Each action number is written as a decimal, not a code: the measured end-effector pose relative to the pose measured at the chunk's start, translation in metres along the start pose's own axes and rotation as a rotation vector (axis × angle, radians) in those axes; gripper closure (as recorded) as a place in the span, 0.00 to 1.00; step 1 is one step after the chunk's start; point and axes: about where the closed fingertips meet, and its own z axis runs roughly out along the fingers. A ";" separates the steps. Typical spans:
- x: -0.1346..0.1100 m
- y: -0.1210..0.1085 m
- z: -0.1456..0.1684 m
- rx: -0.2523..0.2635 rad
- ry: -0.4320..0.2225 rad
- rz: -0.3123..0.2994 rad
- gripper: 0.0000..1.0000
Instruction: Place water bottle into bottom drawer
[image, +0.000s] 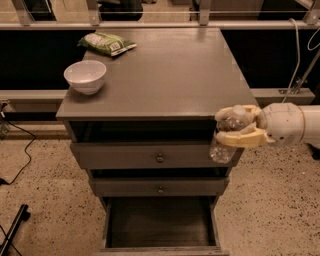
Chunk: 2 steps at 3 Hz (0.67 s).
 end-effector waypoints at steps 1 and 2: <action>0.064 0.014 0.008 0.045 -0.056 0.031 1.00; 0.139 0.041 0.018 0.047 -0.098 0.062 1.00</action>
Offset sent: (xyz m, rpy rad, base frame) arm -0.0494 -0.0087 -0.2239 0.1427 0.0656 -0.0726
